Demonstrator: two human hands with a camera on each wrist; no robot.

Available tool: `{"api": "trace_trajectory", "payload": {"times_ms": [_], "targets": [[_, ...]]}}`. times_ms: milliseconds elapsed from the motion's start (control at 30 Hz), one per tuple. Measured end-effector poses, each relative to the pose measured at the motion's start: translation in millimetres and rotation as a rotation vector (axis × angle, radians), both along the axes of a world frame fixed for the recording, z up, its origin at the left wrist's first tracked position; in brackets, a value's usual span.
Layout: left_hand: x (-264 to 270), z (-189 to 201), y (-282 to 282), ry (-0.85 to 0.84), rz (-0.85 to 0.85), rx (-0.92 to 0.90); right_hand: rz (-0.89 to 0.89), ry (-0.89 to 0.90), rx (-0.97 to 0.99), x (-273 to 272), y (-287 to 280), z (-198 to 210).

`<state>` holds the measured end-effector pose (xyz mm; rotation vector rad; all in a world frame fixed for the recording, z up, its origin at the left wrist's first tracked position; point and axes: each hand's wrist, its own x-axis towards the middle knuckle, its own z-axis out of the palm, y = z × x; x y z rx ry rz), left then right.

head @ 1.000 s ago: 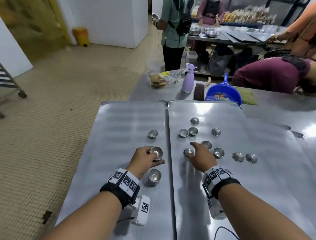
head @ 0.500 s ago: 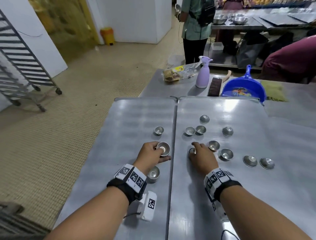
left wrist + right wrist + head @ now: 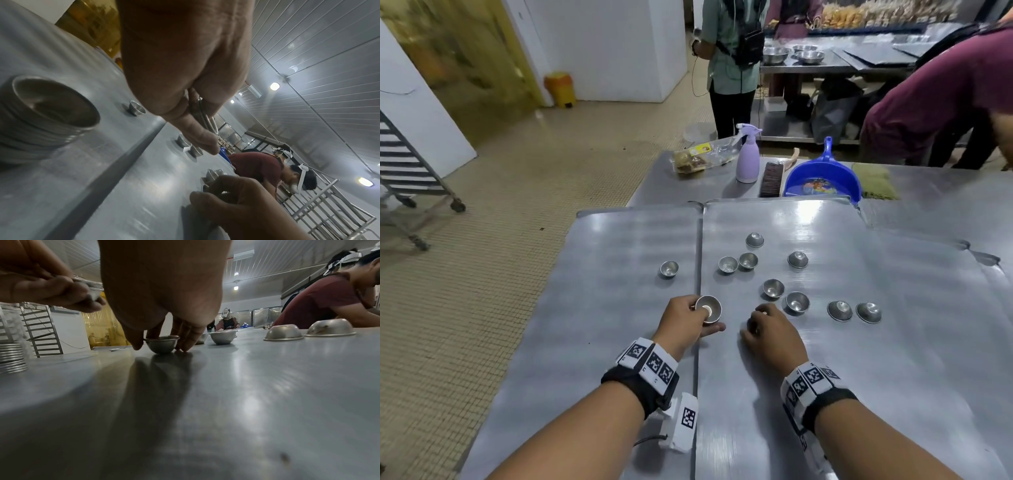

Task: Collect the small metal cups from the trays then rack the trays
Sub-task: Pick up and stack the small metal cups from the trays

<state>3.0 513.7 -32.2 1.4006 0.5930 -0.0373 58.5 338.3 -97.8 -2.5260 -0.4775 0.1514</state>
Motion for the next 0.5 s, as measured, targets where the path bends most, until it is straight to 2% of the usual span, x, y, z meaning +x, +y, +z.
{"api": "trace_trajectory", "payload": {"times_ms": [167, 333, 500], "targets": [[1.4, -4.1, -12.6, 0.02, -0.026, -0.011, -0.004, 0.059, -0.097, -6.6, -14.5, 3.6], [0.2, -6.0, -22.1, 0.043, -0.049, -0.02, -0.062, 0.077, -0.025, -15.0, -25.3, 8.4], [-0.6, -11.0, -31.8, 0.058, -0.052, -0.029, -0.054, 0.092, -0.067, -22.7, -35.2, 9.8]]}}
